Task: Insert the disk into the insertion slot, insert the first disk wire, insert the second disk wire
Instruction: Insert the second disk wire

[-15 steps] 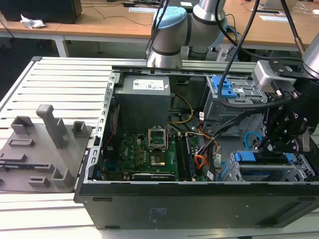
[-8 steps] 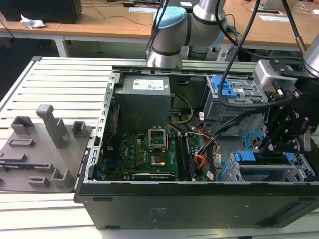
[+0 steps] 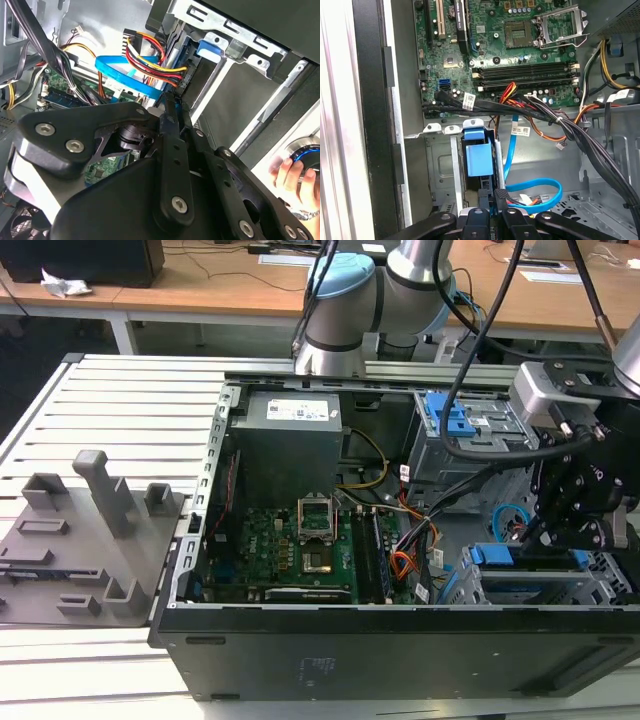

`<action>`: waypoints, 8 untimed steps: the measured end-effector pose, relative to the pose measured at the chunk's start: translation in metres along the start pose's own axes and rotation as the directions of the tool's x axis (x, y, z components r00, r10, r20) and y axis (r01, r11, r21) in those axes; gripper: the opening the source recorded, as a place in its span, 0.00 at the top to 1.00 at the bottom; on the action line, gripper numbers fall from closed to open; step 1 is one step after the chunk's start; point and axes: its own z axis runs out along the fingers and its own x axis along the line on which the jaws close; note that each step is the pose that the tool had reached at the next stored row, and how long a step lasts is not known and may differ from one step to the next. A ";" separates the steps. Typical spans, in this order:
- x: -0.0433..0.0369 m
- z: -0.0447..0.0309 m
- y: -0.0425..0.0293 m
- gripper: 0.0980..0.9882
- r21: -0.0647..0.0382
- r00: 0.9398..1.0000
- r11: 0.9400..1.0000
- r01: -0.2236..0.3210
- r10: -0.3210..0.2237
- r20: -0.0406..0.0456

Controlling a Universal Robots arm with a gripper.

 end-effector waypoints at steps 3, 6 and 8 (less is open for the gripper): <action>-0.0002 0.0008 -0.0010 0.93 0.000 1.000 1.000 0.000 0.000 0.001; -0.0001 -0.0033 -0.0011 0.93 0.000 1.000 1.000 0.000 0.000 0.001; -0.0002 -0.0047 -0.0010 0.93 0.000 1.000 1.000 0.000 0.000 0.001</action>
